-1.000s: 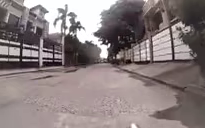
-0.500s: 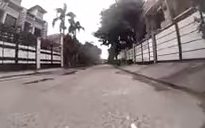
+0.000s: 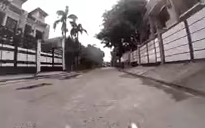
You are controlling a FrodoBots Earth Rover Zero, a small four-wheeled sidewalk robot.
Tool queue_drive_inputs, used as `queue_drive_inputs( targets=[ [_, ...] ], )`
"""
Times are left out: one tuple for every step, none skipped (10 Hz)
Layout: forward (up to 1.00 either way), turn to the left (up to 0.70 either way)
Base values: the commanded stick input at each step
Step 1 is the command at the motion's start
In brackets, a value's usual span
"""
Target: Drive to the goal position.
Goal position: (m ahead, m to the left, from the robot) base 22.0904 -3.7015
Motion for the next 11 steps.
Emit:
queue_drive_inputs(
  targets=[
    [1.00, 0.00],
    [1.00, 0.00],
    [1.00, 0.00],
    [1.00, 0.00],
    [1.00, 0.00],
    [1.00, 0.00],
    [1.00, 0.00],
    [1.00, 0.00],
    [1.00, 0.00],
    [1.00, 0.00],
    [1.00, -0.02]
  ],
)
